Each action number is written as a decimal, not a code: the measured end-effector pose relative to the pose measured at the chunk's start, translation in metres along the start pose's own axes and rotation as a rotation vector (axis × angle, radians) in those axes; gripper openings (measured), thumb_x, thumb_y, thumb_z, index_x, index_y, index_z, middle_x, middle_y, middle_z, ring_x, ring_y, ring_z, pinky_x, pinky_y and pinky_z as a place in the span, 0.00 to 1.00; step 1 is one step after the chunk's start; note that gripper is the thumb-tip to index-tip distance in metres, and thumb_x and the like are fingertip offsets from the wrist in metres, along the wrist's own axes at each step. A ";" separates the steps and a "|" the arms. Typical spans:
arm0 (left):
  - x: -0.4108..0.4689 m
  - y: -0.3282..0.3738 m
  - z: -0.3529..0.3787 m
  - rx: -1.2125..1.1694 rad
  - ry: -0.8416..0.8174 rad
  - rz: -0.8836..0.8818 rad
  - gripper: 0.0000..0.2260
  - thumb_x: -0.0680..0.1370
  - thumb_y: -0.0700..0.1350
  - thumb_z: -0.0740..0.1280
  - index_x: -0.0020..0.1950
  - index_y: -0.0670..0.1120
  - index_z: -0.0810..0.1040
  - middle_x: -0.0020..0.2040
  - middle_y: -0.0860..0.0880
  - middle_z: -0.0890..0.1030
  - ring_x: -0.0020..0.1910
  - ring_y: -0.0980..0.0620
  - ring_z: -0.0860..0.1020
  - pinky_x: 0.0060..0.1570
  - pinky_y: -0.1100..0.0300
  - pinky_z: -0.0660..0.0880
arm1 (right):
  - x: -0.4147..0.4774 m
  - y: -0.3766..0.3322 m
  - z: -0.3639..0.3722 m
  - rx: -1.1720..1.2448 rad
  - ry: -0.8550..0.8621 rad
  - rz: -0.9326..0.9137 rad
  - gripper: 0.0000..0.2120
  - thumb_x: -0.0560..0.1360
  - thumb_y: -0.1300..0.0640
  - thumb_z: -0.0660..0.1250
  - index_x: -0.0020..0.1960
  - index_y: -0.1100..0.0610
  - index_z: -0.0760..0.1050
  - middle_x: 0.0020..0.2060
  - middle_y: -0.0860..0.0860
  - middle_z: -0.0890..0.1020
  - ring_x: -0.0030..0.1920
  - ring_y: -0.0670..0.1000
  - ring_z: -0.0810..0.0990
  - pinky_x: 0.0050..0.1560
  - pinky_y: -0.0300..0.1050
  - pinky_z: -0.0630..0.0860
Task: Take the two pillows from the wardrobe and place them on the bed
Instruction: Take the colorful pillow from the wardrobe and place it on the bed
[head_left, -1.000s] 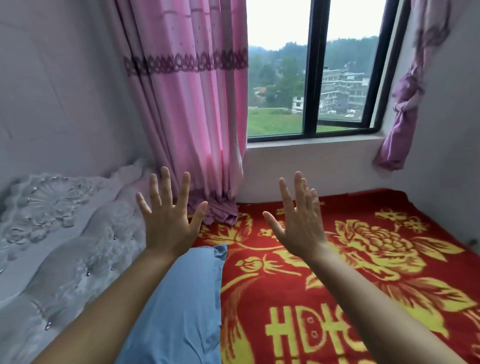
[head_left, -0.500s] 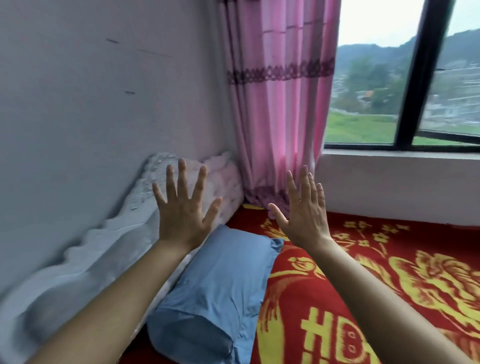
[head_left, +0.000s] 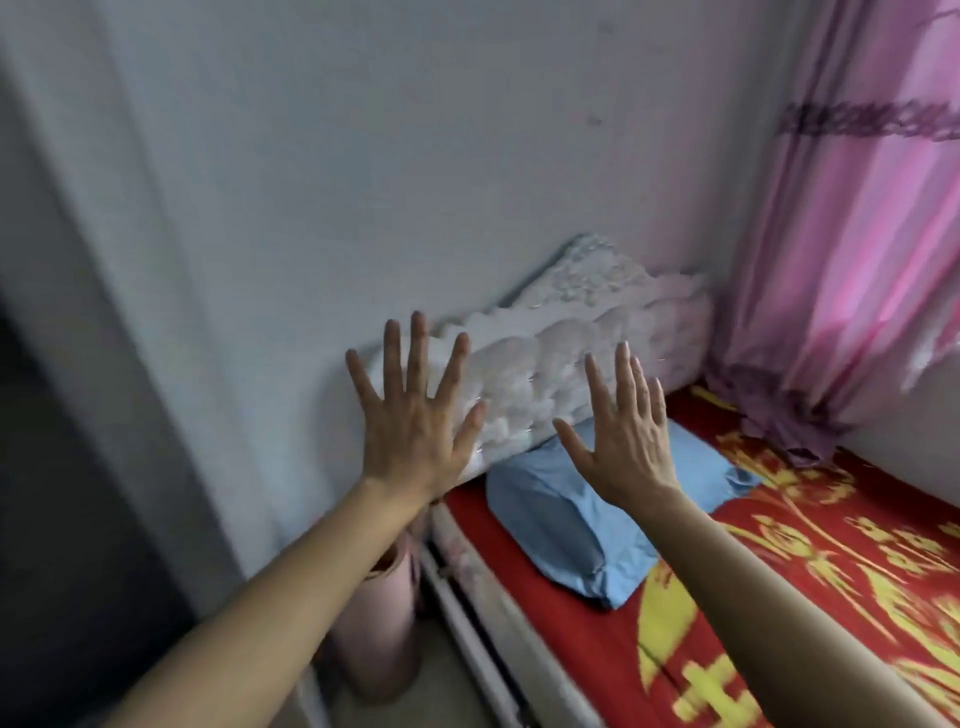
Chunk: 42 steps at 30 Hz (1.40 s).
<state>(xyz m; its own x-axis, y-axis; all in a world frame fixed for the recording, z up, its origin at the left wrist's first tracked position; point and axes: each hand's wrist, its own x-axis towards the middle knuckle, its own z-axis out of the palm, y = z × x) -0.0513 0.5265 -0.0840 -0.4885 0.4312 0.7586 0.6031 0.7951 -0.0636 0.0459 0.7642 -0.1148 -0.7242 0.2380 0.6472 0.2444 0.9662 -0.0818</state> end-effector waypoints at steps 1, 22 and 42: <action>-0.012 -0.017 -0.017 0.033 -0.004 -0.018 0.32 0.79 0.64 0.50 0.80 0.53 0.49 0.80 0.39 0.47 0.79 0.36 0.45 0.70 0.26 0.45 | -0.005 -0.022 0.001 0.022 -0.015 -0.024 0.40 0.77 0.35 0.58 0.81 0.49 0.44 0.80 0.57 0.44 0.80 0.60 0.48 0.78 0.60 0.49; -0.292 -0.147 -0.271 0.535 -0.376 -0.508 0.32 0.80 0.65 0.49 0.80 0.52 0.48 0.81 0.40 0.46 0.79 0.37 0.45 0.71 0.28 0.50 | -0.148 -0.287 -0.022 0.331 -0.227 -0.427 0.39 0.78 0.31 0.48 0.80 0.49 0.39 0.80 0.57 0.43 0.80 0.59 0.45 0.77 0.60 0.46; -0.392 -0.348 -0.336 0.404 -0.368 -0.398 0.33 0.79 0.65 0.48 0.80 0.52 0.48 0.81 0.40 0.45 0.79 0.37 0.46 0.71 0.29 0.50 | -0.216 -0.466 -0.045 0.190 -0.272 -0.322 0.39 0.79 0.36 0.54 0.80 0.50 0.41 0.80 0.60 0.45 0.80 0.61 0.47 0.77 0.59 0.46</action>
<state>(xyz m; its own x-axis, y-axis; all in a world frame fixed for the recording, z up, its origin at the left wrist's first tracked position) 0.1422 -0.0631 -0.1414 -0.8509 0.1326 0.5083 0.0846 0.9896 -0.1166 0.1174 0.2581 -0.1825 -0.8932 -0.0845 0.4417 -0.1248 0.9902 -0.0630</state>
